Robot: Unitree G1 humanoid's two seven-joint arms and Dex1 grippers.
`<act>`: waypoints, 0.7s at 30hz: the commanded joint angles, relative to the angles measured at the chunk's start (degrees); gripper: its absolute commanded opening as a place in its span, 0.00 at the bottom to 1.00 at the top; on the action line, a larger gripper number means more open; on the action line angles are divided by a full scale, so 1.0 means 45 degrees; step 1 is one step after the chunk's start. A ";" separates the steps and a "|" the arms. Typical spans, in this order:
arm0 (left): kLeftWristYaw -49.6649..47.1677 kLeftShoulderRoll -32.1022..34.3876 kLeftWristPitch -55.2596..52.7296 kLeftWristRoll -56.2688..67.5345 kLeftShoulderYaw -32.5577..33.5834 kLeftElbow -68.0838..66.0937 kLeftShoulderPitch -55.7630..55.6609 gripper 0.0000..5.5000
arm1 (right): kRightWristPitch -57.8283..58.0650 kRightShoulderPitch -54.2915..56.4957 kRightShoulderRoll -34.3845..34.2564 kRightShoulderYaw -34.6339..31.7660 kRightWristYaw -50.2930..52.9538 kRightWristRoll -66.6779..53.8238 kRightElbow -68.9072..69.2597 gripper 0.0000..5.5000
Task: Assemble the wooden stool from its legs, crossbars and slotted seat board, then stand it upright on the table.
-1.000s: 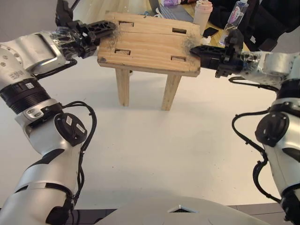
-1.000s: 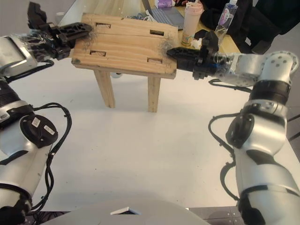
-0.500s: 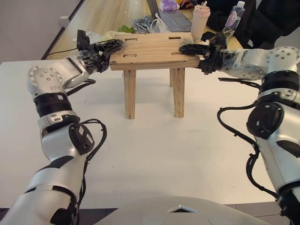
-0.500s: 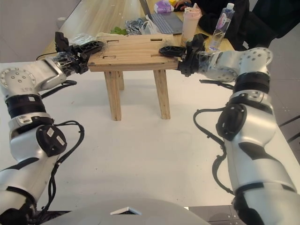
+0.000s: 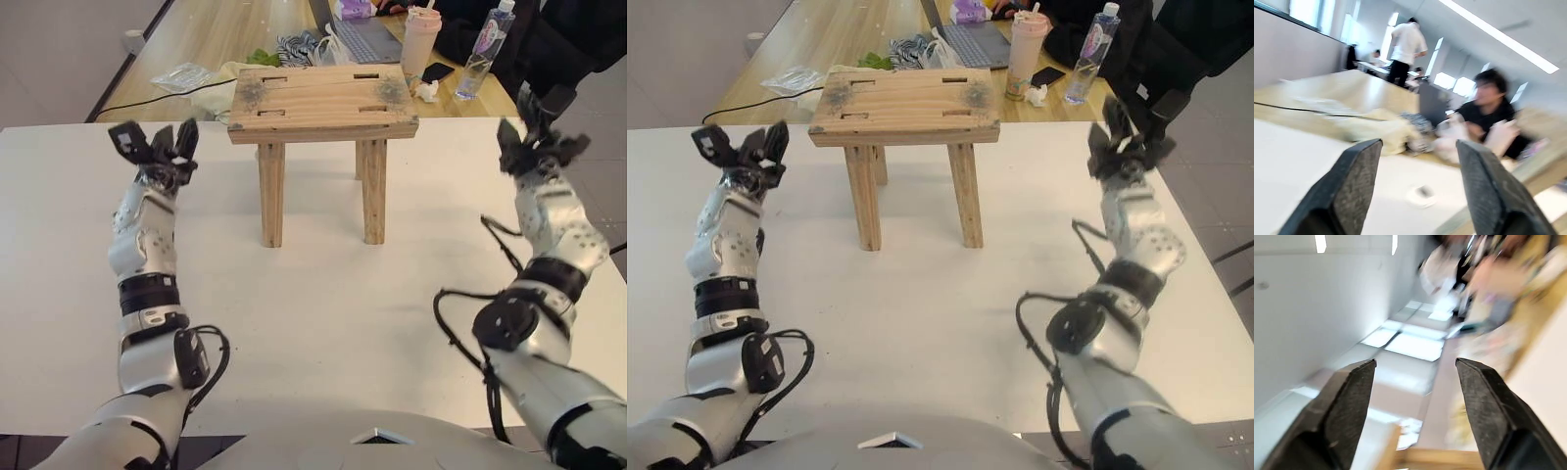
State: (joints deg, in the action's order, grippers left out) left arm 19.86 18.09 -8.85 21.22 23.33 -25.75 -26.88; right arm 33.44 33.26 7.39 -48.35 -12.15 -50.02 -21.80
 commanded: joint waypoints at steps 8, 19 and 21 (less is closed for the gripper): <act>-0.1558 -0.1469 0.2045 -0.2105 -0.1884 0.0550 0.2134 0.19 | -0.6377 -0.4735 -0.3057 0.6735 0.0965 0.6846 0.2544 0.19; -0.2955 -0.3305 0.4055 -0.1822 -0.1704 -0.0761 0.2255 0.00 | -0.5374 -0.3658 -0.1018 0.6908 0.0353 0.6581 0.1823 0.00; -0.3085 -0.3416 0.4460 -0.1783 -0.1642 -0.1019 0.2074 0.00 | -0.5138 -0.3590 -0.0930 0.7184 0.0164 0.6562 0.2008 0.00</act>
State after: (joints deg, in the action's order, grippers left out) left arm 7.11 3.30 9.30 12.93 15.25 -28.85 -16.36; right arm 8.83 15.85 2.87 -17.32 -10.69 -20.23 -13.43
